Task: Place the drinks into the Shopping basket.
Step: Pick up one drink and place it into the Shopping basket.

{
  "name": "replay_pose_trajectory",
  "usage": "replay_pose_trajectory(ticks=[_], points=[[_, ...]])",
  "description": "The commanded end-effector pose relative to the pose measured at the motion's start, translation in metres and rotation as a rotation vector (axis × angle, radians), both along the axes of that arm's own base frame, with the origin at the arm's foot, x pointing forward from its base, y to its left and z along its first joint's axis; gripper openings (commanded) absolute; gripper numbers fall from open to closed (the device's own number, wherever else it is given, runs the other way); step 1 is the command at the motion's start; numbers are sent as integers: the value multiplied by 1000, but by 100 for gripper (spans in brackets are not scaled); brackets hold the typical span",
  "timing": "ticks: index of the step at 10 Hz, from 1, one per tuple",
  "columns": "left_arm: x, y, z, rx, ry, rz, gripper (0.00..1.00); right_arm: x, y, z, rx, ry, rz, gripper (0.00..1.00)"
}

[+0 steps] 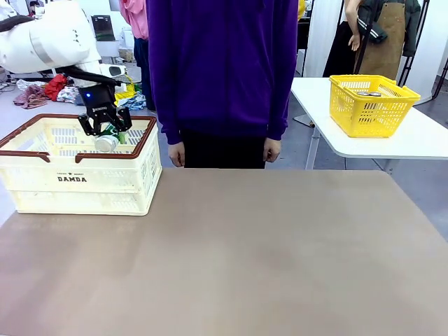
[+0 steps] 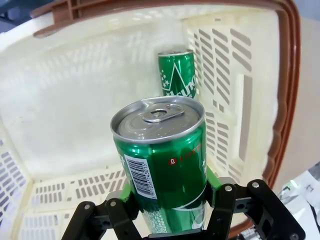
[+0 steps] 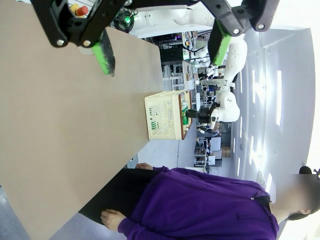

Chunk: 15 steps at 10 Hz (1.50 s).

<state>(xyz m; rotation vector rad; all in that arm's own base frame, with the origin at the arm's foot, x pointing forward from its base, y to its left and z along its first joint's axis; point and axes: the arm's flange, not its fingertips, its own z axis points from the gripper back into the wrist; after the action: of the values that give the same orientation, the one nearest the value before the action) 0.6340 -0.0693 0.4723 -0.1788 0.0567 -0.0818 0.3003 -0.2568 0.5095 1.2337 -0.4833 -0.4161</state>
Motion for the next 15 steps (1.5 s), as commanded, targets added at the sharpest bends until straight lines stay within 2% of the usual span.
replay_pose_trajectory(ticks=[1,3,10,11,12,13,15], points=[[-16,-3,-11,12,-41,-7,0,1,0,1,2,-28,6,100],[-23,-4,-30,27,-35,34,0,1,0,1,2,-28,6,100],[-23,-4,-42,37,-17,53,0,1,0,1,2,-28,6,100],[-21,-5,-43,37,-17,56,11,1,0,1,2,-28,6,100],[-18,-7,-44,32,-17,59,45,1,0,1,2,-28,6,100],[-16,-9,-47,29,-13,64,100,1,0,1,2,-28,6,100],[-13,-13,-50,28,-9,62,100,1,0,1,2,-28,6,100]])
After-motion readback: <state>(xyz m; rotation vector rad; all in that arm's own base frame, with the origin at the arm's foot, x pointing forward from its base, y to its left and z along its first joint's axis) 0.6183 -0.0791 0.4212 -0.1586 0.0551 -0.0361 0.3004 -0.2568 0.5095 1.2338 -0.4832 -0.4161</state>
